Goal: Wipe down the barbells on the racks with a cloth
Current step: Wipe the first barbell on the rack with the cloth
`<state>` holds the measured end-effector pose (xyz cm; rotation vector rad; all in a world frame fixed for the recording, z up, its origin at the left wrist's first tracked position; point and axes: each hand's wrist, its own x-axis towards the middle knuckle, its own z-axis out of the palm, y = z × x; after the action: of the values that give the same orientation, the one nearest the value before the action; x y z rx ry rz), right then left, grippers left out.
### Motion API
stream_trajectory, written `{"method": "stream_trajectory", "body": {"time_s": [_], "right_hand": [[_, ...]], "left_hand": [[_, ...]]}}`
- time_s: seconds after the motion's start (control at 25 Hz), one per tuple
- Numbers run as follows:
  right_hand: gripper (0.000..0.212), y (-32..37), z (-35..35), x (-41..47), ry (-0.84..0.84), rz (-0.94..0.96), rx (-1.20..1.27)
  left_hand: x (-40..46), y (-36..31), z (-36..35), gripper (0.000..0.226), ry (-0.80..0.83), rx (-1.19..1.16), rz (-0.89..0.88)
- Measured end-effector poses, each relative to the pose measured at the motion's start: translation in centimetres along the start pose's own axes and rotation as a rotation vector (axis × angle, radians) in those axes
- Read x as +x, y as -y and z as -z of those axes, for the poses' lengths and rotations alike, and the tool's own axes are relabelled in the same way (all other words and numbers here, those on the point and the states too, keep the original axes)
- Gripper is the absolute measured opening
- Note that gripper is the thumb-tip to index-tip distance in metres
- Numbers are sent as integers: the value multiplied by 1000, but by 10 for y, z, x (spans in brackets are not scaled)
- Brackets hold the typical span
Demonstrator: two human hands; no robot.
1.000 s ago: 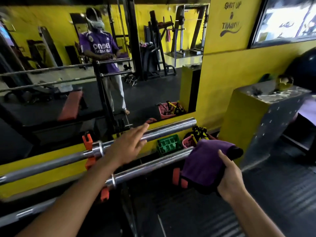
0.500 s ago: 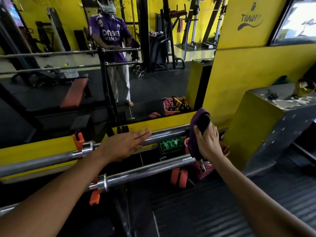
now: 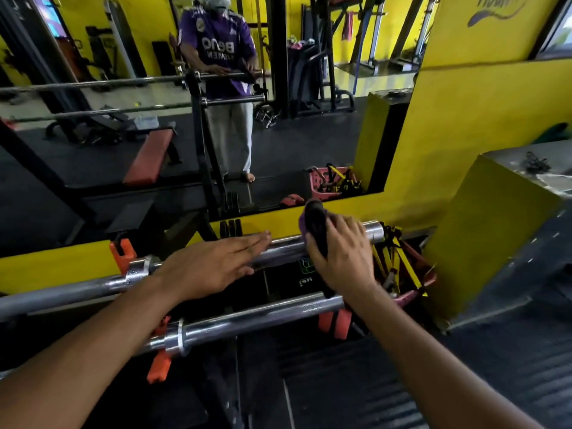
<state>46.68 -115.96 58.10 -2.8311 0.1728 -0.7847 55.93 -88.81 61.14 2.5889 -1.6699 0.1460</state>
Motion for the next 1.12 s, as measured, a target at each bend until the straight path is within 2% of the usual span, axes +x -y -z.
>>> {"method": "stream_trajectory", "body": {"time_s": [0.12,0.2,0.24,0.32,0.36,0.44,0.48,0.6,0.68,0.72,0.8,0.88,0.92,1.0,1.04,1.12], "right_hand": [[61,-39,-10,-34,-44,166,-34],[55,-64,3,-19,-85,89,-22],[51,-66,16,-5,-62,-42,27],[42,-60,38,40,181,-340,213],[38,-55,41,60,334,-386,203],[38,-33,44,79,512,-277,73],[42,-21,40,73,516,-164,20],[49,-9,19,16,210,75,48],[52,-33,12,-15,29,136,36],[55,-50,13,-16,-18,97,31],[53,-68,23,2,43,-103,147],[44,-66,39,47,261,-369,317],[44,-62,41,69,393,-423,316],[47,-38,36,84,543,-297,173],[48,-24,31,80,520,-180,95],[46,-6,26,53,336,-86,57]], "left_hand": [[0,-2,1,61,-48,47,-6],[-2,-1,-2,62,-30,54,-2],[-1,-2,-2,63,-40,56,-8],[0,0,-3,64,-62,55,-16],[0,1,-3,64,-77,62,-28],[-1,0,-5,65,-70,52,-47],[-1,0,-4,65,-66,42,-50],[-1,2,-4,65,-80,48,-49],[-2,2,-6,64,-74,58,-54],[-2,2,-7,64,-74,58,-62],[-2,3,-7,64,-61,57,-68],[0,2,-5,65,-45,61,-48],[1,1,-3,65,-42,65,-43],[0,-2,-1,64,-19,68,-23],[-2,-2,1,63,-1,64,-3],[-2,-4,3,68,35,59,60]]}}
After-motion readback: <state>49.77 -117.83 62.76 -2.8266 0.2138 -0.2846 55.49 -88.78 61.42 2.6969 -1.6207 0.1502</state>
